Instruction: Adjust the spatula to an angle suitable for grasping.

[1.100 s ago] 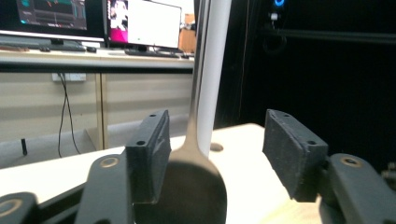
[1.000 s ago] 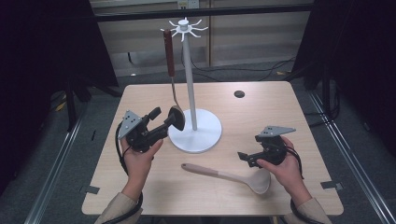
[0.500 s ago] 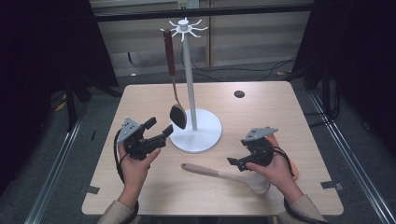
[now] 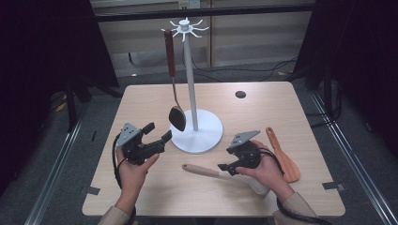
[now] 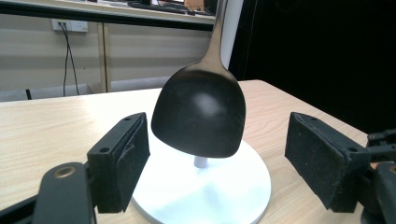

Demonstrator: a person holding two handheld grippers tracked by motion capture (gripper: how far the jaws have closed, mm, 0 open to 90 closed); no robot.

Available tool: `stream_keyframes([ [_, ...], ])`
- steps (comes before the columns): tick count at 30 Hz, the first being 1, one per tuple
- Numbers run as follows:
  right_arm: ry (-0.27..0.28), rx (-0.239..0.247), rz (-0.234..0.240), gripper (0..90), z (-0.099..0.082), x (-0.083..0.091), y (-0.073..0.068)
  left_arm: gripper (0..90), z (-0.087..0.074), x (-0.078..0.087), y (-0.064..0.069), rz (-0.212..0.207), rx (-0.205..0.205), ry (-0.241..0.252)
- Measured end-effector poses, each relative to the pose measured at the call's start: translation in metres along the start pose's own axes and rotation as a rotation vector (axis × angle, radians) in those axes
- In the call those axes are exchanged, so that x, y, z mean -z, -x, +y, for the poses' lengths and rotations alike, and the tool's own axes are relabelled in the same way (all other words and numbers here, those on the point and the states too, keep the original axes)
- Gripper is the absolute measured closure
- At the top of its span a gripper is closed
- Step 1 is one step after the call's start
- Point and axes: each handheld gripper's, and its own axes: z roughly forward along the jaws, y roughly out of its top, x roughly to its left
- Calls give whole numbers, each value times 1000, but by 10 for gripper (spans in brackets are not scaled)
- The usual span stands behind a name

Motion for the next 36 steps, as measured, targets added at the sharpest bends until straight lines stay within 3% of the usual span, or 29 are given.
stream_keyframes([
  [7, -116, 89, 56, 442, 2, -16, -13, 213, -3, -1, 0, 0, -2, -15],
  [10, -161, 101, 53, 505, 2, -21, -16, 213, -2, -1, 0, -2, -5, -15],
  [11, -174, 86, 52, 521, 1, -21, -17, 211, -2, -1, 0, -1, -7, -13],
  [17, -167, 74, 69, 638, 3, -21, -16, 210, -2, -1, -1, -1, 0, -12],
  [22, -199, 49, 75, 595, 2, -25, -18, 210, -2, -2, -1, 4, -4, -17],
  [25, -246, 75, 66, 606, -1, -31, -19, 210, -1, -2, -1, 4, -1, -10],
  [26, -247, 61, 68, 623, -1, -32, -20, 210, -1, -1, -1, 6, -3, -10],
  [31, -250, 83, 69, 748, 0, -31, -21, 211, -2, -2, -1, 7, -2, -14],
  [33, -245, 69, 55, 763, 1, -30, -22, 210, -2, -2, -1, 7, -5, -13],
  [36, -256, 92, 45, 773, 2, -29, -20, 210, -1, -2, -1, 7, -2, -12],
])
